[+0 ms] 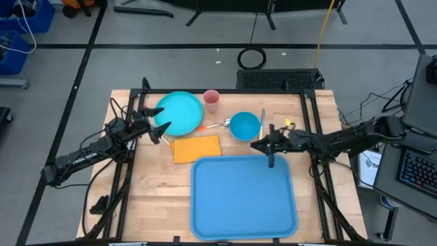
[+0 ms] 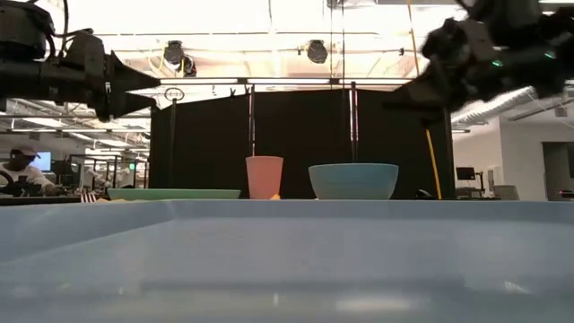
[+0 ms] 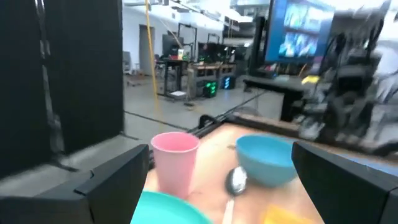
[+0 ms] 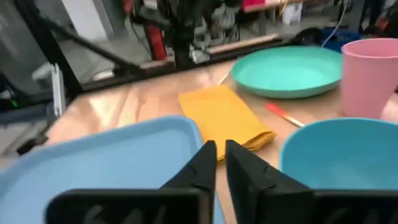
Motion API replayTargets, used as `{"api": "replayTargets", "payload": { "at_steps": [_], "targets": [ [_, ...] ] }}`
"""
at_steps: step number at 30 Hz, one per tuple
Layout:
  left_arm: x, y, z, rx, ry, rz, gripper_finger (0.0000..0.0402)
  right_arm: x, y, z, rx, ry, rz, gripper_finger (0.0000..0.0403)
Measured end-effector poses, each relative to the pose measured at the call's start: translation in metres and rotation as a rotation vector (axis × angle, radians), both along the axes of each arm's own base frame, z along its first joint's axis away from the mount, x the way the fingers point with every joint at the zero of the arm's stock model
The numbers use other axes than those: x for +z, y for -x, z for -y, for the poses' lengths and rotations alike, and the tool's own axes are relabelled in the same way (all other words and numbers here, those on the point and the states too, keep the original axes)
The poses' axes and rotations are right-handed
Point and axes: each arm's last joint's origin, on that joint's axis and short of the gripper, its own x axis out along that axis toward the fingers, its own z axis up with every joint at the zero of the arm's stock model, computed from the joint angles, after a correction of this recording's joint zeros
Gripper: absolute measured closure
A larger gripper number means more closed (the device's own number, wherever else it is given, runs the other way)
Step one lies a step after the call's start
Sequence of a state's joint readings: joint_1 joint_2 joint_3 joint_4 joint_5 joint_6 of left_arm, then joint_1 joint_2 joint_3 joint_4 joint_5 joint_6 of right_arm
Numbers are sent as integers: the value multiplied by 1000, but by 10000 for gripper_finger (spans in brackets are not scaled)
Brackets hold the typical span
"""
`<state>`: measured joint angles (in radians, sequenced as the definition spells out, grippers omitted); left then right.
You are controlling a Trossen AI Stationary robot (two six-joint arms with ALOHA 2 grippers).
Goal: Set up tray
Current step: Put the pink cup on the top right of the blue serving tray
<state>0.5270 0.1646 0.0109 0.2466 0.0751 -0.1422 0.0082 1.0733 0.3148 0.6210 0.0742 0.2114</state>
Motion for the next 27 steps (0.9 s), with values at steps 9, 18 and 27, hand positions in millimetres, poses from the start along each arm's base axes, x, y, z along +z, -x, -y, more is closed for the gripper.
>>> {"api": "replayTargets", "payload": {
  "at_steps": [9,18,27],
  "targets": [
    [-1,-1,2,-96,230,93,4,23,-59,17,23,166,-315,237],
    [-15,-1,2,-92,335,-24,4,57,-105,50,38,349,-463,208],
    [-21,-1,2,-80,373,-74,4,80,-145,97,44,419,-606,221]
  ]
}}
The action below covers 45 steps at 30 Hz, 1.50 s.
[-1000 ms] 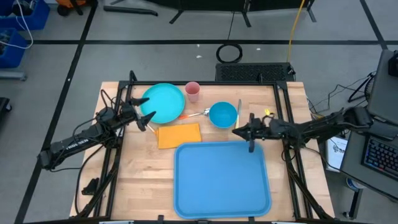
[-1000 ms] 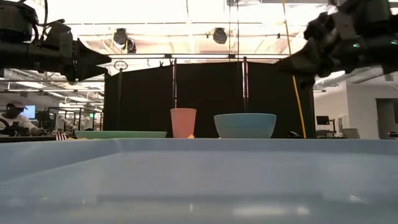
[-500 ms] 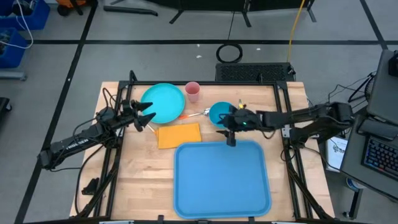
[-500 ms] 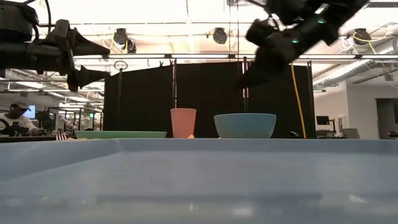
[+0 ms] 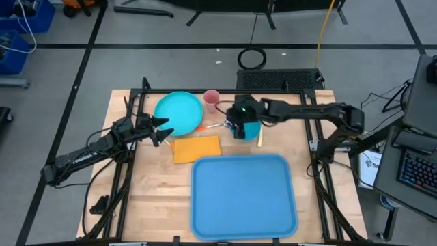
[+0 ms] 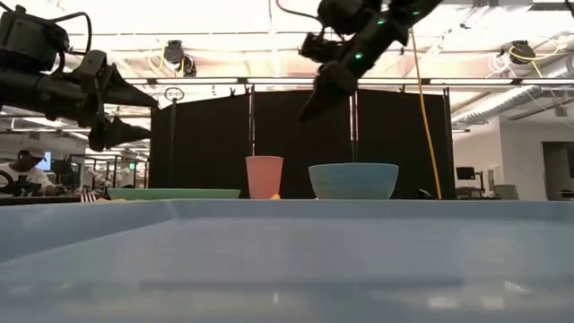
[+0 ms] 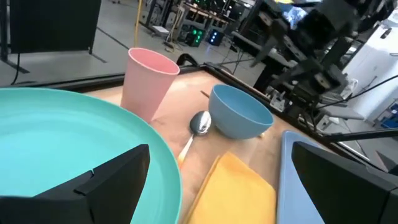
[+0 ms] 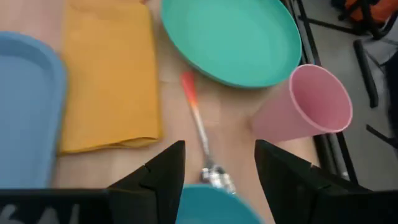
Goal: Set up tray
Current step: Put the pink cup on the top right of the blue serving tray
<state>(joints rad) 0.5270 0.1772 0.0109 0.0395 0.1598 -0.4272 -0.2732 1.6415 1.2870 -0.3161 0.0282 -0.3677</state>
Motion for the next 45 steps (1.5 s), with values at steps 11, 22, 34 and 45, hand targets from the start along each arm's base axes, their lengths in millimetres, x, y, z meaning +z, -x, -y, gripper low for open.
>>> {"api": "replayTargets", "payload": {
  "at_steps": [11,22,34,45],
  "targets": [
    [0,0,0,10,-16,-11,4,-5,-51,52,9,2,-49,222],
    [-2,0,-1,9,-20,-27,4,-9,-79,77,7,-1,-170,222],
    [-4,-1,-1,16,-9,-52,4,-21,-77,107,-51,-51,-231,222],
    [-5,-2,-2,25,-7,-62,4,-21,-77,110,-44,-38,-217,222]
  ]
}}
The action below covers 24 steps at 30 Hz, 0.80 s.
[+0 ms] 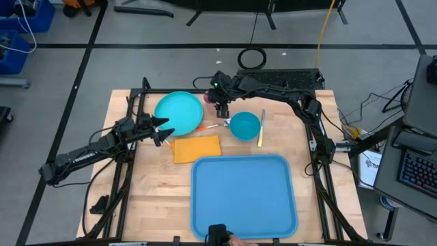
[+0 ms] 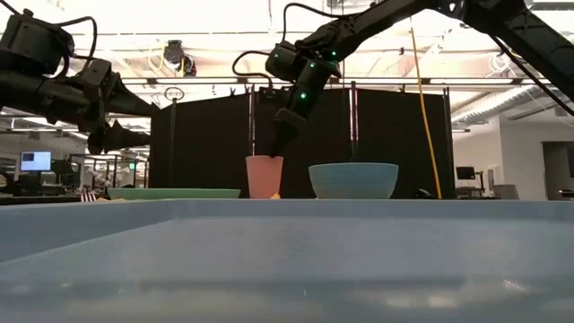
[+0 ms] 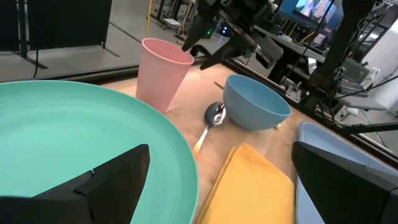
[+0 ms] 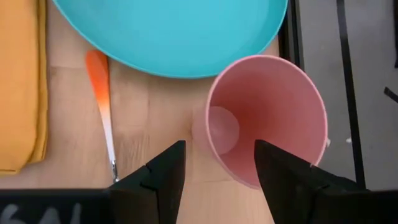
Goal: Set up tray
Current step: Put the pink cup on the top right of the blue serving tray
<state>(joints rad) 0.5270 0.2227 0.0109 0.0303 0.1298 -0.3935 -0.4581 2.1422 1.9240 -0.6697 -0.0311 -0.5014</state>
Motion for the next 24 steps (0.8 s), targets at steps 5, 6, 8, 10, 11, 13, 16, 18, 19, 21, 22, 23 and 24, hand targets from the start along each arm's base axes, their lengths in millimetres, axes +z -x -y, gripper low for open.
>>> {"api": "replayTargets", "payload": {
  "at_steps": [5,6,8,10,11,13,16,18,19,21,22,23,24],
  "targets": [
    [0,0,0,-2,-10,-4,4,0,0,0,1,-2,2,222],
    [0,0,0,-3,-12,-5,4,0,0,0,8,-13,6,222],
    [0,0,0,-3,-13,-5,4,-5,-3,1,9,-21,15,222],
    [0,0,0,-3,-13,-5,4,-9,-3,1,8,-24,0,222],
    [0,0,0,-3,-13,-5,4,-14,-4,1,10,-30,-9,222],
    [0,0,0,-3,-14,-6,4,-17,-7,3,13,-20,3,222],
    [0,0,0,-3,-15,-7,4,-17,-7,4,17,10,-13,226],
    [0,0,0,-5,-23,-10,4,-16,-8,4,31,1,14,239],
    [0,0,0,-5,-23,-10,4,-15,-8,4,30,-2,18,249],
    [0,0,0,-5,-24,-10,4,-15,-9,4,30,-1,21,280],
    [0,0,0,-4,-24,-10,4,-16,-8,4,30,-3,18,299],
    [0,0,0,-4,-24,-10,4,-16,-8,4,30,-4,15,320],
    [0,0,0,-5,-24,-10,4,-16,-8,3,30,-6,11,344]
  ]
}}
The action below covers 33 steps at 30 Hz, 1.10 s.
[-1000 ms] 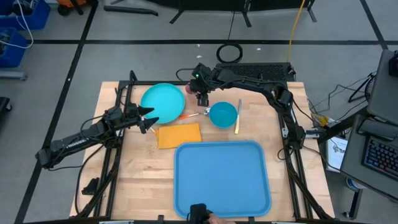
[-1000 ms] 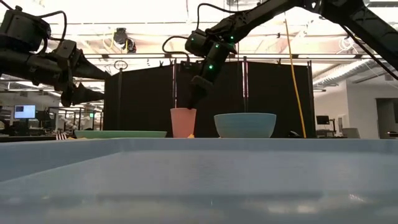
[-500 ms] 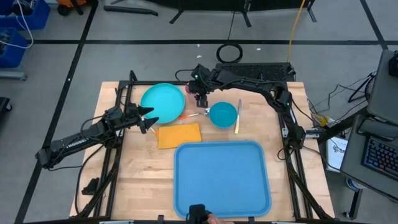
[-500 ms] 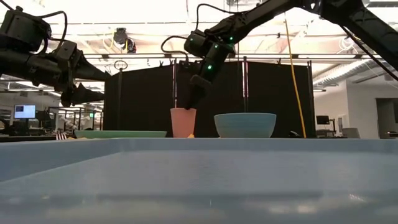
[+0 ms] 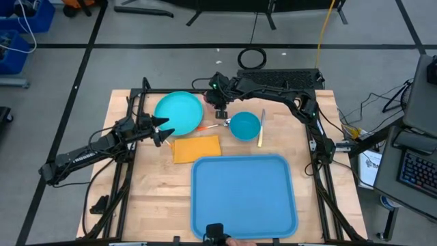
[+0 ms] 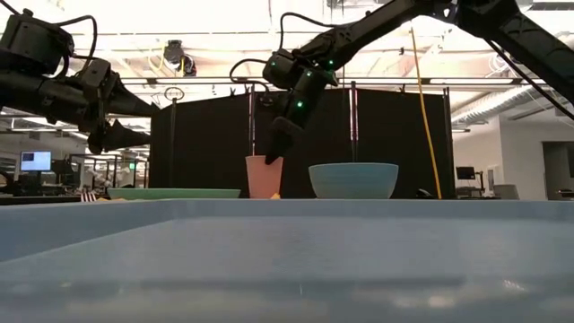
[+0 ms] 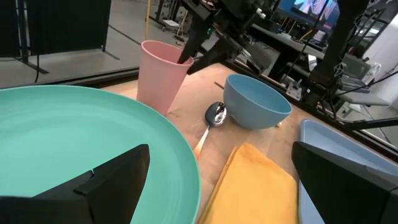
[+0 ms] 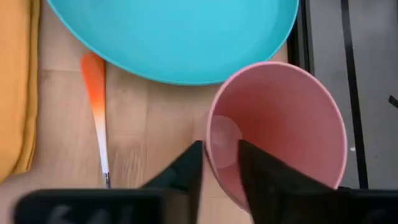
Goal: Set up tray
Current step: Put the pink cup on the top right of the blue serving tray
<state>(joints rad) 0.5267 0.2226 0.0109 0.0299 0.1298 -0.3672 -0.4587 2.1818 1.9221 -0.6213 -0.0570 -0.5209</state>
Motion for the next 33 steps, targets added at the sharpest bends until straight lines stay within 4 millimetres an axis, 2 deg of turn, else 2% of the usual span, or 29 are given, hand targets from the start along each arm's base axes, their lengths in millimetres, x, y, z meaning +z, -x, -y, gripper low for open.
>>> {"api": "replayTargets", "payload": {
  "at_steps": [2,3,9,16,23,29,33],
  "targets": [
    [0,0,0,1,1,1,4,-1,1,0,2,-2,-11,385],
    [0,0,0,1,1,0,4,-1,1,0,4,-1,-14,392],
    [0,0,0,0,-2,-1,4,4,2,0,-10,21,-16,399],
    [0,0,0,0,-6,-3,4,21,3,-11,-8,85,-13,401],
    [0,0,0,-1,-5,-3,4,56,15,-38,-9,61,-3,402],
    [-2,-1,0,0,2,-16,4,91,29,-72,-24,81,5,402],
    [-4,-2,-1,-1,14,-43,4,105,38,-97,-30,51,-12,402]
  ]
}}
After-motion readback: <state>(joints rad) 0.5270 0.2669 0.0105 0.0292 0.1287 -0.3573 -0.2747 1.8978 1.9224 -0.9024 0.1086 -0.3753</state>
